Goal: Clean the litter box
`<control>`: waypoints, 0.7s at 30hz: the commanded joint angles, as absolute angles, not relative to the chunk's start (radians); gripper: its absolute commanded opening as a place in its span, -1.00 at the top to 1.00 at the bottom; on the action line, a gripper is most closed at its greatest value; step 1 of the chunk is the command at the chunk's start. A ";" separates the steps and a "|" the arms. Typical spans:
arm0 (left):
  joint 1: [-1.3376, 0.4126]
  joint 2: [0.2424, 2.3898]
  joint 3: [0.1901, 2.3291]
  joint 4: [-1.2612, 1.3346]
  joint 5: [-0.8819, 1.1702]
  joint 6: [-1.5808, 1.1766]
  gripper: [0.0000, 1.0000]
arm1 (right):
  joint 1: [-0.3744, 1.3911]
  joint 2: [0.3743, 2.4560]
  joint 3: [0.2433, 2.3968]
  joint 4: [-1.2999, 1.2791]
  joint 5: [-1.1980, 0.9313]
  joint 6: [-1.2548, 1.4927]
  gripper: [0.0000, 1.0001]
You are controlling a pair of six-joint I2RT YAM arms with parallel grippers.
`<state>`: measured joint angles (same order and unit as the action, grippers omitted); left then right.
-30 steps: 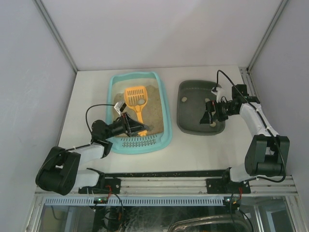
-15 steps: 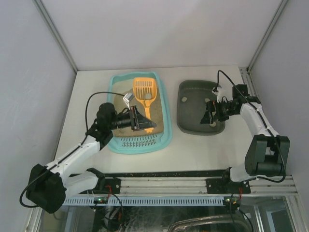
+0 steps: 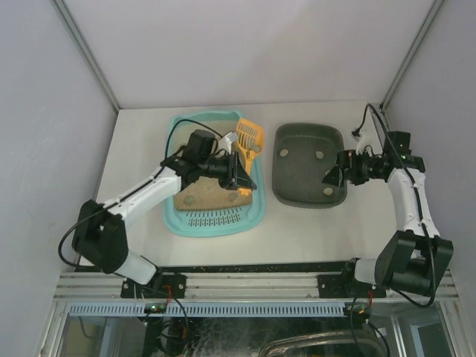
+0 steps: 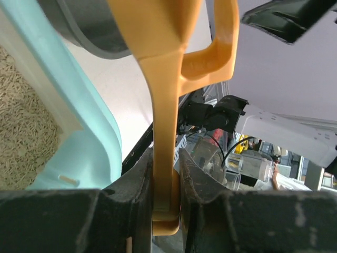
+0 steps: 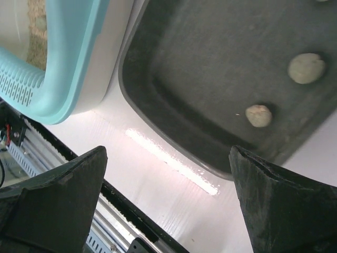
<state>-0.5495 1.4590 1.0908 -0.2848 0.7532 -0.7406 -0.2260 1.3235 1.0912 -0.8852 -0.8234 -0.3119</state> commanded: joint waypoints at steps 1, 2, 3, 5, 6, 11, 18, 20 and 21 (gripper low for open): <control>-0.602 1.560 1.259 -0.321 0.744 -0.705 0.99 | -0.301 1.239 1.098 -0.837 -0.873 -0.288 -1.00; -0.619 1.591 1.288 -0.334 0.723 -0.705 0.99 | -0.315 1.226 1.094 -0.823 -0.862 -0.277 -1.00; -0.635 1.628 1.322 -0.368 0.675 -0.694 0.99 | -0.322 1.213 1.087 -0.806 -0.845 -0.264 -1.00; -0.679 1.697 1.419 -0.478 0.565 -0.629 1.00 | -0.329 1.183 1.076 -0.775 -0.816 -0.240 -1.00; -0.703 1.731 1.469 -0.537 0.511 -0.596 0.99 | -0.332 1.173 1.070 -0.767 -0.810 -0.233 -1.00; -0.825 1.931 1.747 -0.837 0.261 -0.466 0.99 | -0.343 1.168 1.069 -0.767 -0.827 -0.231 -1.00; -0.988 2.191 2.100 -1.129 -0.156 -0.351 1.00 | -0.342 1.178 1.069 -0.763 -0.811 -0.228 -1.00; -1.005 2.224 2.124 -1.144 -0.198 -0.349 1.00 | -0.341 1.182 1.069 -0.761 -0.816 -0.226 -1.00; -1.009 2.227 2.124 -1.144 -0.212 -0.349 0.99 | -0.339 1.182 1.070 -0.761 -0.817 -0.227 -1.00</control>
